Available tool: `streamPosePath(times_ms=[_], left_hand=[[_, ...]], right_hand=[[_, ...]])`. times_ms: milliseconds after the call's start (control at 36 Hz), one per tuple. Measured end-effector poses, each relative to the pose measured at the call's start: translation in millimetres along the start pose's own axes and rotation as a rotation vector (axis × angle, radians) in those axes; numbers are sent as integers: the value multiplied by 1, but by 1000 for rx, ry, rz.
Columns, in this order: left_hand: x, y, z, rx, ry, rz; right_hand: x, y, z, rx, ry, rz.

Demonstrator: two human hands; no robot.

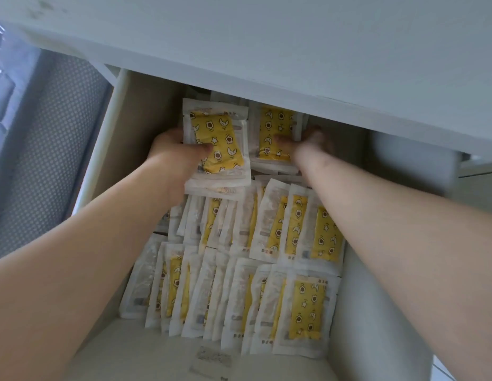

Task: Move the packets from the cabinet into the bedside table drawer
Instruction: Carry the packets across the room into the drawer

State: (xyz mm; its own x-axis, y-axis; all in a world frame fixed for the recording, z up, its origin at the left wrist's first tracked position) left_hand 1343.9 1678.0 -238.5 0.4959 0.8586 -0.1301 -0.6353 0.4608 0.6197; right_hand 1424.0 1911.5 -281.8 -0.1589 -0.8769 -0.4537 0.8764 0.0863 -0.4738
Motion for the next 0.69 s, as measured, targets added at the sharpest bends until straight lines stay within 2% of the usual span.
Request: streamPosePath(times_ms=[111, 194, 250, 306, 389, 500, 583, 694], left_hand=[[13, 0, 0, 0, -11, 18], [26, 5, -1, 21, -36, 11], [34, 9, -2, 31, -40, -2], [43, 13, -4, 32, -49, -1], [59, 22, -6, 43, -63, -24], [89, 30, -13, 40, -92, -25], [105, 32, -13, 33, -95, -15], [114, 34, -15, 73, -86, -29]], right_hand=[[-5, 9, -5, -6, 5, -101], [-15, 25, -2, 84, 83, -217], [-27, 34, 0, 93, 152, -195], [-39, 35, 4, 43, 213, -159], [-54, 24, 23, -61, 248, -247], [-48, 11, 43, -174, 45, -509], [-31, 9, 39, -186, -101, -353], [-30, 22, 31, -107, -83, -345]])
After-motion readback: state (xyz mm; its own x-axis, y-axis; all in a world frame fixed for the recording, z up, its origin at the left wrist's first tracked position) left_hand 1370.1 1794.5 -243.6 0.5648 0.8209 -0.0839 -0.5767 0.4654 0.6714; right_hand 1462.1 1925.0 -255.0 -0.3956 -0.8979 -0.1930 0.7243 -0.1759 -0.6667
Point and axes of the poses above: each hand's wrist, its own z-axis away from the middle knuckle, its own x-axis out of the palm, y = z × x, the point moved 10 cm from there along -z, towards the middle knuckle, and after that the axes turned 11 degrees about -y, right-handed, at the moved point
